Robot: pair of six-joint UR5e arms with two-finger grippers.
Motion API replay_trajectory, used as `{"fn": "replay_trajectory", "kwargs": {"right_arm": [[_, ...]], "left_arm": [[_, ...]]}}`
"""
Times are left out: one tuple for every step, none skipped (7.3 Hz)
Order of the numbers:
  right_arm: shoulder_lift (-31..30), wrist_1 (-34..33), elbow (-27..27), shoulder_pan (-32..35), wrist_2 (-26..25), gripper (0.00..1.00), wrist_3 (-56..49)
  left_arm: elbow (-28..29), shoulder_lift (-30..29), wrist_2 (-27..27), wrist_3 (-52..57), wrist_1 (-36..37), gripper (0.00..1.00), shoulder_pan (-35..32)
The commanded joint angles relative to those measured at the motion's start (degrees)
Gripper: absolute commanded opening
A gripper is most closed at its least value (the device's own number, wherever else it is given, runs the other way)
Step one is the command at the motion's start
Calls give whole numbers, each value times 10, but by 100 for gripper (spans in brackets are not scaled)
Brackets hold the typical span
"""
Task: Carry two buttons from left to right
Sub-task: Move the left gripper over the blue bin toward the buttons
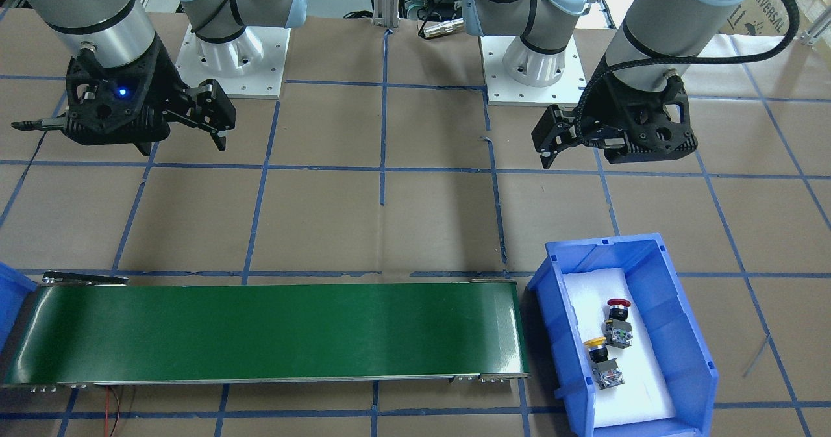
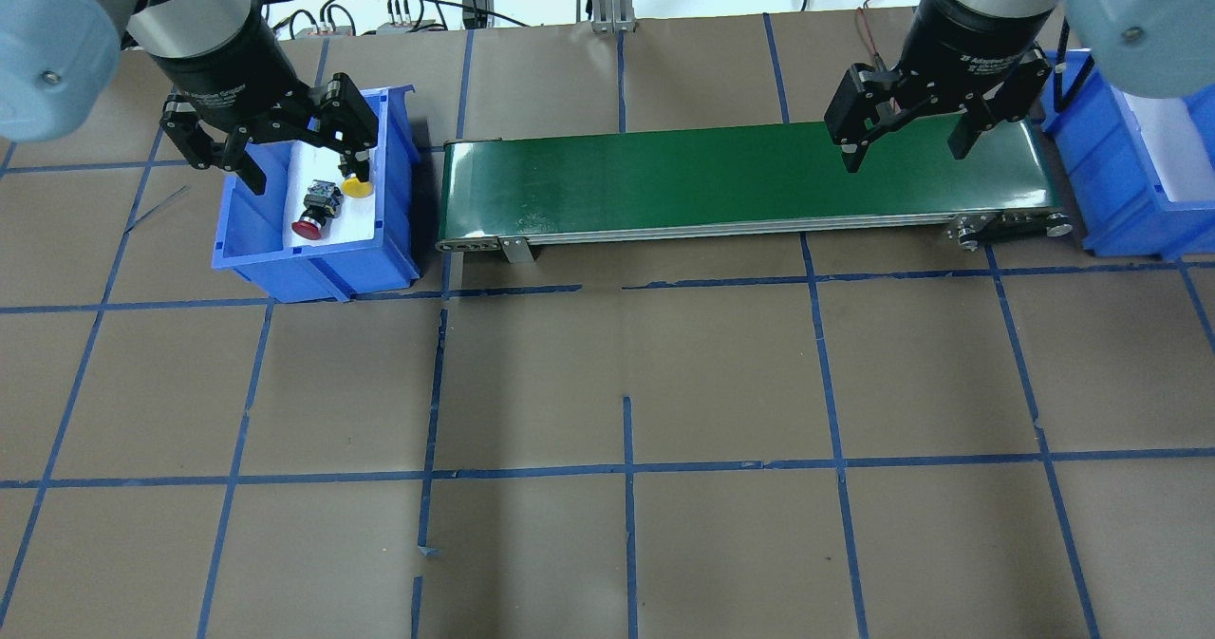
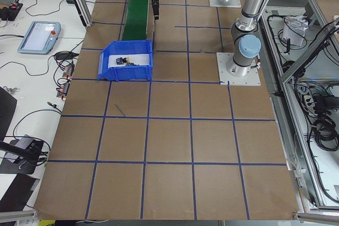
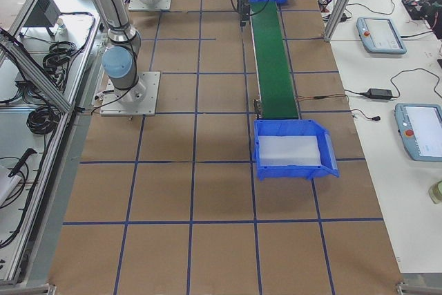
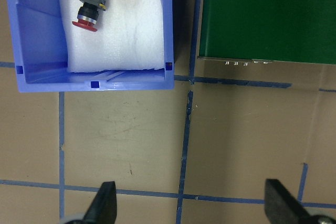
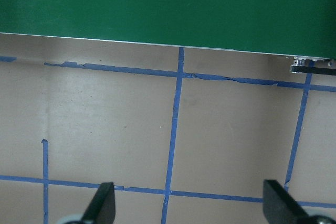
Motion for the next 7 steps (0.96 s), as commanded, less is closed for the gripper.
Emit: {"fn": "replay_trajectory", "kwargs": {"right_arm": [[-1,0,0,-1,0,100,0],[0,0,0,-1,0,100,0],[0,0,0,-1,0,100,0],[0,0,0,0,0,100,0],[0,0,0,-1,0,100,-1],[1,0,0,-1,0,100,-1],[1,0,0,-1,0,100,-1]], "left_arm": [[-3,-4,-2,0,1,100,0],[1,-4,-1,2,1,100,3],[5,-4,0,3,1,100,7],[2,-2,0,4,0,100,12],[1,-4,-3,4,0,100,12],[7,-4,-15,4,1,100,13],[6,0,-14,4,0,100,14]]}}
